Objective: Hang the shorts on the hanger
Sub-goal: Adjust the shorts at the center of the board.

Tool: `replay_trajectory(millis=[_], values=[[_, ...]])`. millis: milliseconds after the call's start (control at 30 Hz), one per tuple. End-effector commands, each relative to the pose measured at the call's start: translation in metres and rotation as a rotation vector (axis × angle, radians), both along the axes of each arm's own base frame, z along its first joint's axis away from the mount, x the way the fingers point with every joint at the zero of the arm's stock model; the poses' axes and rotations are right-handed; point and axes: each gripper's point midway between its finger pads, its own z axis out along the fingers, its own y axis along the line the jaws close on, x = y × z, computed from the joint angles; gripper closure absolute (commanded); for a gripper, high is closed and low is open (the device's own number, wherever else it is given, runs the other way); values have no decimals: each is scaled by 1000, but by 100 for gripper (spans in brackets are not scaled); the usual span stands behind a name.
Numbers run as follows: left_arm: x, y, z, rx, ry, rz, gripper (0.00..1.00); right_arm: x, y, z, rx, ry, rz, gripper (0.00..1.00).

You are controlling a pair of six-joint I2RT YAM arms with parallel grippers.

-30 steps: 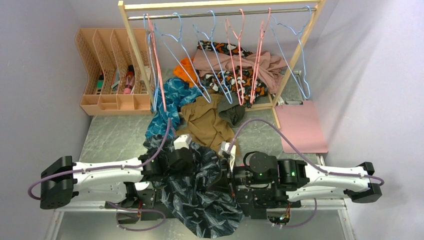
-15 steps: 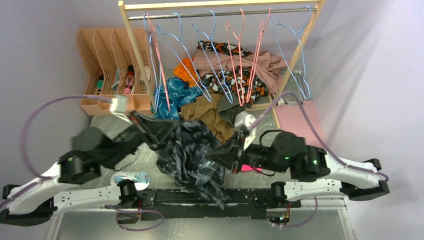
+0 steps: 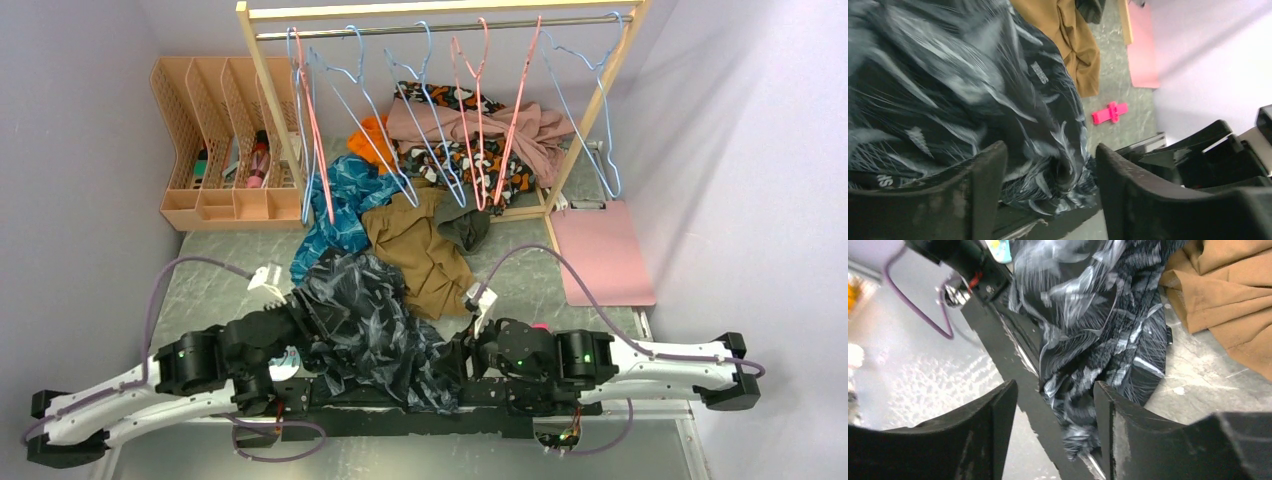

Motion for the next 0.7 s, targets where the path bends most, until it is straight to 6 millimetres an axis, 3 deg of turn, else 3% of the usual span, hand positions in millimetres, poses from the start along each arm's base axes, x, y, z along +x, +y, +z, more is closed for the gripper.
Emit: replay_trajectory(millis=[0, 100, 233, 367, 500, 667], values=[[0, 22, 11, -148, 64, 111, 23, 10, -4, 26, 93, 55, -114, 36], [0, 27, 21, -125, 47, 115, 18, 15, 4, 35, 33, -5, -105, 35], [4, 19, 25, -19, 37, 94, 17, 26, 23, 15, -121, -58, -129, 33], [6, -1, 9, 142, 84, 63, 17, 45, 46, -14, -197, -34, -197, 26], [8, -19, -7, 229, 129, 44, 18, 56, 67, -29, -130, 42, -190, 22], [13, -43, -10, 260, 121, -1, 18, 63, 71, -46, -97, 57, -155, 22]])
